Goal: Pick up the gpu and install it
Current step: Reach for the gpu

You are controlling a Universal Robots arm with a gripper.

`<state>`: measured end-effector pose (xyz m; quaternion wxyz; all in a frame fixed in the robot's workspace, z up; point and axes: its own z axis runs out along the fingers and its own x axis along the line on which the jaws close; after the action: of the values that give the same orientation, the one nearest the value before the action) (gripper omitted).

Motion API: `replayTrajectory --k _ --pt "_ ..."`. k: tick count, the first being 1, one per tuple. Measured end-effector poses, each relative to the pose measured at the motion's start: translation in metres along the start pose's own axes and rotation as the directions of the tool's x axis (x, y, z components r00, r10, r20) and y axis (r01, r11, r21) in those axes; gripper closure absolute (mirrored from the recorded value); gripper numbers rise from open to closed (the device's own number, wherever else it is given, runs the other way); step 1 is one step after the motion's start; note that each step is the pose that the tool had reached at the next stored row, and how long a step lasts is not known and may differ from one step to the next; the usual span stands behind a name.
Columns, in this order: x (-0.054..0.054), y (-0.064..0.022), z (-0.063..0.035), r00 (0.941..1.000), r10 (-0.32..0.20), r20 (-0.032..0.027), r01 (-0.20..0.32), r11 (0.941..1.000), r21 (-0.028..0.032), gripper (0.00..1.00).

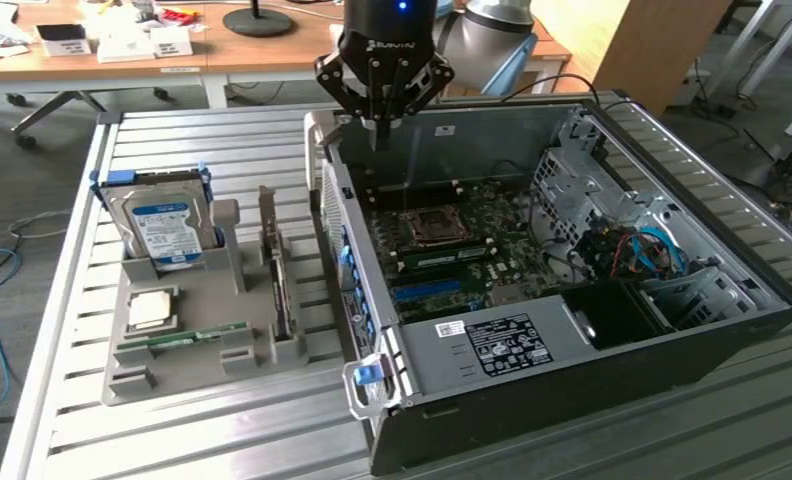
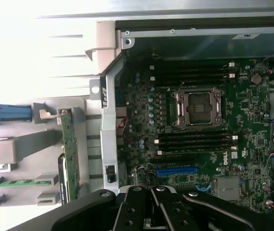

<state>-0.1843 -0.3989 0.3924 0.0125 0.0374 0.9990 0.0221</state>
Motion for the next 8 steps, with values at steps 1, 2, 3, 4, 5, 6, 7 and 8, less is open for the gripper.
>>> replayTrajectory --k 1,2,3,4,5,6,7,8 --pt "0.001 -0.0001 0.0 1.0 0.0 0.0 0.0 1.0 0.0 0.89" --pt "0.002 -0.0002 0.0 1.0 0.0 0.0 0.0 1.0 0.0 0.89" --pt "0.003 -0.0002 -0.0001 1.0 0.0 0.0 0.0 1.0 0.0 0.89" --pt "0.004 -0.0003 -0.0001 1.0 0.0 0.0 0.0 1.0 0.0 0.89" --pt "0.005 -0.0004 -0.0001 1.0 0.0 0.0 0.0 1.0 0.0 0.89" --pt "0.0058 -0.0004 -0.0001 1.0 0.0 0.0 0.0 1.0 0.0 0.89" --pt "0.0068 -0.0005 -0.0002 1.0 0.0 -0.0001 0.0 1.0 0.0 0.89" --pt "0.0077 -0.0006 -0.0002 1.0 0.0 0.0 0.0 1.0 0.0 0.89"
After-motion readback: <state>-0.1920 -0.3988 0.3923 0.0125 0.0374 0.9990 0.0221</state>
